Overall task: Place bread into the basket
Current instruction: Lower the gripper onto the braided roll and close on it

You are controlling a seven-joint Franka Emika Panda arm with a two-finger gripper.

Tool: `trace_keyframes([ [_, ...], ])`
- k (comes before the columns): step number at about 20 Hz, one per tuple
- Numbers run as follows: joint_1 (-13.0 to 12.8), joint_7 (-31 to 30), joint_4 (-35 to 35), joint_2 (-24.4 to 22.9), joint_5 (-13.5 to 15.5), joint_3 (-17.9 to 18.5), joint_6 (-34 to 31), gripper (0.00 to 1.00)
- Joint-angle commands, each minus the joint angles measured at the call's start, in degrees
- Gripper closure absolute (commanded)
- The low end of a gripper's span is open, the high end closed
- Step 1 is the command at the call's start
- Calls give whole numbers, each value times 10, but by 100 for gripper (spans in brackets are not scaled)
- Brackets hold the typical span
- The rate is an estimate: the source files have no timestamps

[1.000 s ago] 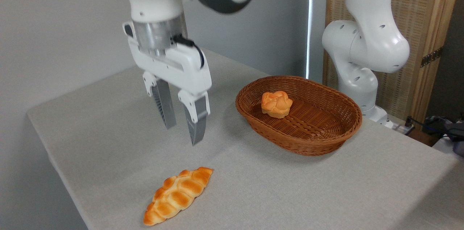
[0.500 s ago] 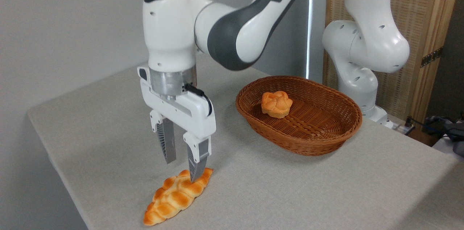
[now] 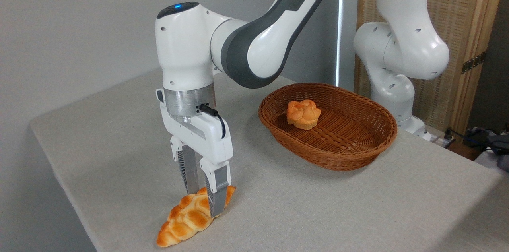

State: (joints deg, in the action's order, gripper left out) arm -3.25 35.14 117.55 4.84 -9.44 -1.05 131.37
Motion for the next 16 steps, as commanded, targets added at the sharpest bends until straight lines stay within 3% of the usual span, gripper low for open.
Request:
trace_keyframes([
  [1, -1, 8, 1, 10, -13, 3, 14, 0],
  [4, -1, 3, 1, 14, -2, 3, 37, 0],
  [5, -1, 5, 1, 20, -2, 3, 44, 8],
  [7, -1, 8, 1, 22, 0, 0, 45, 63],
  [10, -2, 8, 1, 21, -1, -1, 44, 75],
  [16, -2, 8, 1, 21, -1, -1, 44, 75],
])
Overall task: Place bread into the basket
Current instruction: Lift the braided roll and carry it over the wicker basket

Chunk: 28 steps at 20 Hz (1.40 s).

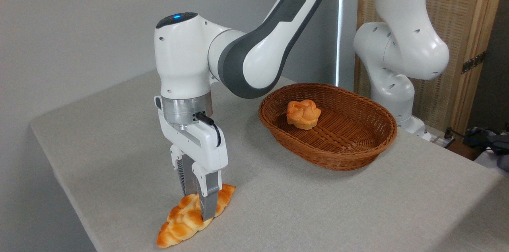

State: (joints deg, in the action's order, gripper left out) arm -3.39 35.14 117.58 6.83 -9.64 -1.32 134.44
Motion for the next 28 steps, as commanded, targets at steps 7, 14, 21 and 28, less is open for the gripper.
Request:
trace_keyframes([
  [7, -2, 8, -4, -25, 10, -3, -44, 93],
  [14, -6, 9, -9, -78, 16, -4, -111, 92],
  [21, 0, 139, -13, -218, 73, 12, -351, 88],
  [28, -29, 171, 132, -381, 74, 21, -443, 79],
])
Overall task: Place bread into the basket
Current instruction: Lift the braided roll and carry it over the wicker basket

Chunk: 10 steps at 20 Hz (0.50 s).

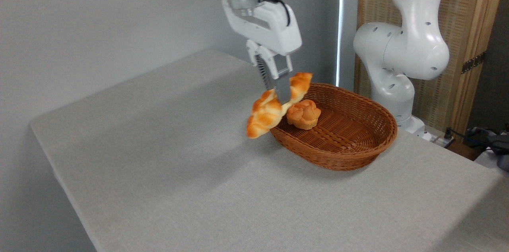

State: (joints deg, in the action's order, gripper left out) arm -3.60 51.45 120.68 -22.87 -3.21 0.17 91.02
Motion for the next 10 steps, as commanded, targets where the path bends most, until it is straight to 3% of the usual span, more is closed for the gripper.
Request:
trace_keyframes([
  [1, -37, 7, 126, -100, 9, 6, -21, 80],
  [4, -65, 7, 162, -122, 8, 9, -50, 80],
  [6, -100, 6, 168, -125, 7, 50, -64, 77],
  [8, -119, 8, 172, -121, -1, 83, -61, 66],
  [9, -118, 8, 177, -118, -2, 90, -55, 53],
  [10, -118, 8, 181, -116, -10, 98, -52, 51],
])
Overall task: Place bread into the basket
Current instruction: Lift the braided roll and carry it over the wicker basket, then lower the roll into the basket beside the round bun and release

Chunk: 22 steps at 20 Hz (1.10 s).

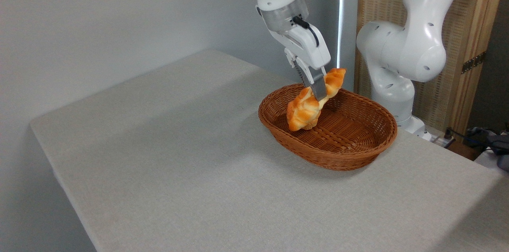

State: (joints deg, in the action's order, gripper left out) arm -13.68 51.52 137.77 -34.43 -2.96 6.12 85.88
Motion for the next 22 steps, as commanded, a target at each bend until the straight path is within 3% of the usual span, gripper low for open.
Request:
trace_keyframes([
  [1, -18, 8, 10, 3, -31, 43, -1, 39],
  [2, -16, 8, 9, 9, -46, 43, -1, 17],
  [3, -14, 8, 8, 10, -54, 43, -1, 1],
  [22, -12, 8, -7, 47, -53, 36, 0, 0],
])
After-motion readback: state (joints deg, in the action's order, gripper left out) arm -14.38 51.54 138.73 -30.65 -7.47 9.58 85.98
